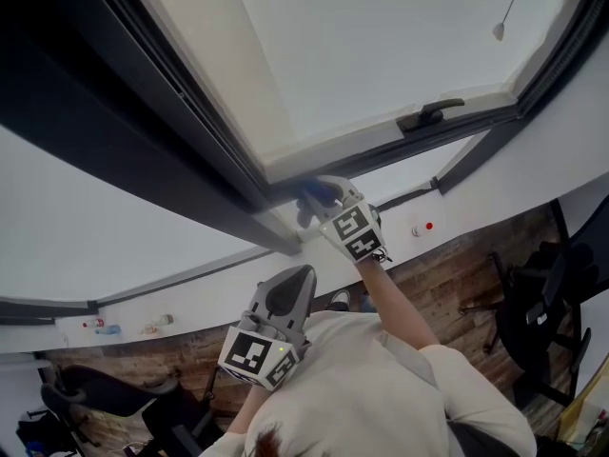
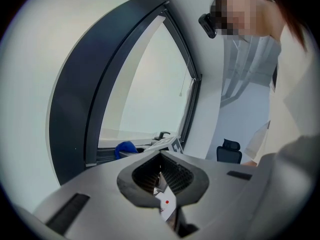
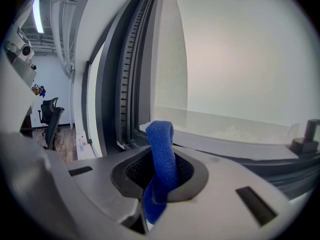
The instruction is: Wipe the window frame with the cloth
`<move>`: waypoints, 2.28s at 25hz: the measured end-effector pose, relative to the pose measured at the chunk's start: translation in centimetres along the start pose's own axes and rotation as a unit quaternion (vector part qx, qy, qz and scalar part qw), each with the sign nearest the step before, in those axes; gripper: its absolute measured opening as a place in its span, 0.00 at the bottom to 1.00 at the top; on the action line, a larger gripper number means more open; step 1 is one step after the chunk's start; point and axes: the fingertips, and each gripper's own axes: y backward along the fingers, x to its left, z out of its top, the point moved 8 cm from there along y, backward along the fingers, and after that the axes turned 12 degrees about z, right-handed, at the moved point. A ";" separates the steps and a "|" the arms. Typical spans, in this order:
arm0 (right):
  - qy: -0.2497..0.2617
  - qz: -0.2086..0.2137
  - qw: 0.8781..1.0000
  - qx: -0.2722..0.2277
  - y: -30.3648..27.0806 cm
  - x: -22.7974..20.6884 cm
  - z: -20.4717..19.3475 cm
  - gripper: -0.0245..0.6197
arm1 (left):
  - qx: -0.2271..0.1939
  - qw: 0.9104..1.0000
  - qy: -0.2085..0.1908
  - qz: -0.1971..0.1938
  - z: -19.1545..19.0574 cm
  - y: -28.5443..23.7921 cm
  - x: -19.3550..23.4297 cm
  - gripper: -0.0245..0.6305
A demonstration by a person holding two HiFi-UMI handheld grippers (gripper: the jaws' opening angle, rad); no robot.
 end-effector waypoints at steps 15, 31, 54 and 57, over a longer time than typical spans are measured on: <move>0.005 0.039 0.999 -0.002 2.5 -3.3 -0.9 0.11 | -0.016 0.998 0.014 0.067 0.7 -2.9 -2.8 0.05; 0.008 0.078 0.997 -0.013 3.5 -5.0 -1.4 0.11 | -0.010 0.999 0.005 0.041 1.0 -7.6 -6.7 0.05; -0.004 0.064 0.998 -0.019 6.1 -7.8 -2.5 0.11 | -0.013 0.998 0.013 0.067 -0.3 -7.9 -8.4 0.05; 0.001 0.068 0.997 -0.020 6.3 -8.2 -2.7 0.11 | -0.015 0.998 0.017 0.066 -0.9 -8.2 -9.1 0.05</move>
